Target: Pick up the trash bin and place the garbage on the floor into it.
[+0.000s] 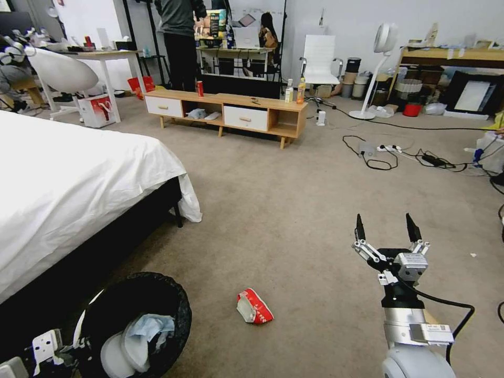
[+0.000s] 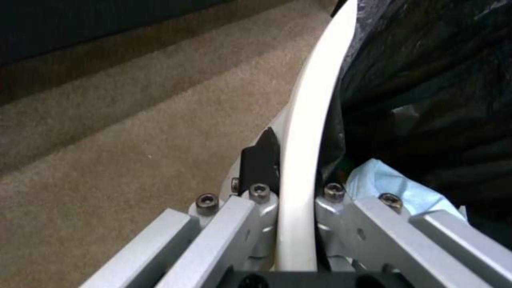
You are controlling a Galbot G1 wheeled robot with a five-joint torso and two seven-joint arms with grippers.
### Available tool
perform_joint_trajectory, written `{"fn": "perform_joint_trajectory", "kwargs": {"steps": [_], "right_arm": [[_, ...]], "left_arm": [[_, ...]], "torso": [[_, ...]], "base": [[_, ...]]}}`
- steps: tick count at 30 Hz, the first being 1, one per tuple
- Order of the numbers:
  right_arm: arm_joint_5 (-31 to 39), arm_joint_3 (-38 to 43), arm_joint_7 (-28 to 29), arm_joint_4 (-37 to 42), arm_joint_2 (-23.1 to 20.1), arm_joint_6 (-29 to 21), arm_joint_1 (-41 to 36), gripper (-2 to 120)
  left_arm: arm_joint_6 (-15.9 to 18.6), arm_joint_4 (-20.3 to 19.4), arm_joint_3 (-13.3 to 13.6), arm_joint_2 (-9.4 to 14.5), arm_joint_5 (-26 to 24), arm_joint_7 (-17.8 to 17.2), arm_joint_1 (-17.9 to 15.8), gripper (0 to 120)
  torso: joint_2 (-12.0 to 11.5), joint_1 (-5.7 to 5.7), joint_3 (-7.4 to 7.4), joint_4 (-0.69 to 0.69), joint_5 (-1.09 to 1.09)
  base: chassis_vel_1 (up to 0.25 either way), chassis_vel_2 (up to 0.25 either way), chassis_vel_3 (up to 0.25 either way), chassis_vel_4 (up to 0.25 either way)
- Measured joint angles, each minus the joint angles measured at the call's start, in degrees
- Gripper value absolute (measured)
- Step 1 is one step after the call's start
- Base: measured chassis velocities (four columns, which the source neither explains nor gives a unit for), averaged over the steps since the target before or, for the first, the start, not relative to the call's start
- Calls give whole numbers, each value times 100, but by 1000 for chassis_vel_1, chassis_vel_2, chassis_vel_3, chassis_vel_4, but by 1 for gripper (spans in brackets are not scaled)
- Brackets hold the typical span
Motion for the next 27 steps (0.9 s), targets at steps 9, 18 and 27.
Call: {"fn": "perform_joint_trajectory", "kwargs": {"steps": [9,18,27], "right_arm": [[-28,-35,-41,-40,10,32,8,100],[16,-461,-79,16,-42,-136,-82,100],[-26,-861,3,-106,-105,-395,-55,100]], "left_arm": [[-20,10,6,-1,35,7,1,2],[-23,20,31,-9,95,29,-20,2],[-23,-3,23,-9,101,38,-10,1]], "torso": [[0,0,0,0,0],[0,0,0,0,0],[0,0,0,0,0]], "base": [[0,0,0,0],[0,0,0,0],[0,0,0,0]]}}
